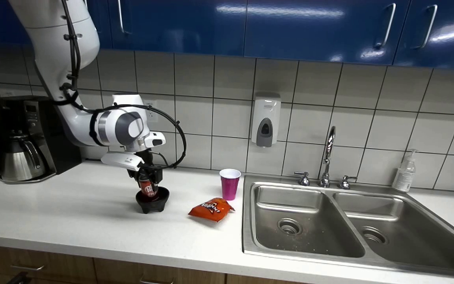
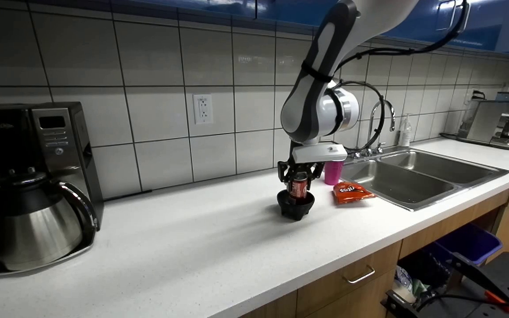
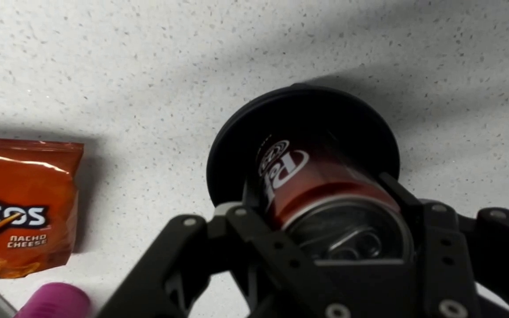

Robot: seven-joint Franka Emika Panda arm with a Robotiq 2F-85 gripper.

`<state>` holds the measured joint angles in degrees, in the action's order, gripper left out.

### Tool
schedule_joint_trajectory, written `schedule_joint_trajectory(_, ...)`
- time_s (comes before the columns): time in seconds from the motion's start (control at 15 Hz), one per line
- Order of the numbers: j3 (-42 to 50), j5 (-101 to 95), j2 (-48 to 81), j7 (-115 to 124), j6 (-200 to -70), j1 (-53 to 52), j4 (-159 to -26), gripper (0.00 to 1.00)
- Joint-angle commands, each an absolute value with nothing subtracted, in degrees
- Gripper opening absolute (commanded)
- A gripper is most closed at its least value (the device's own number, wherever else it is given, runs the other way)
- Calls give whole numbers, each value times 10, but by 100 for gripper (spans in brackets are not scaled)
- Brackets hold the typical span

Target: Put the red can in the black bowl.

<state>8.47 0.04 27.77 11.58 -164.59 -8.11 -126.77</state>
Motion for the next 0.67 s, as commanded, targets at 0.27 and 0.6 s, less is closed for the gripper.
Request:
schedule_joint_trajectory(0.27, 98, -11, 306, 139, -1620, -87, -1234, 39)
schedule_joint_trajectory(0.6, 98, -9, 317, 141, -1613, -88, -1225, 39)
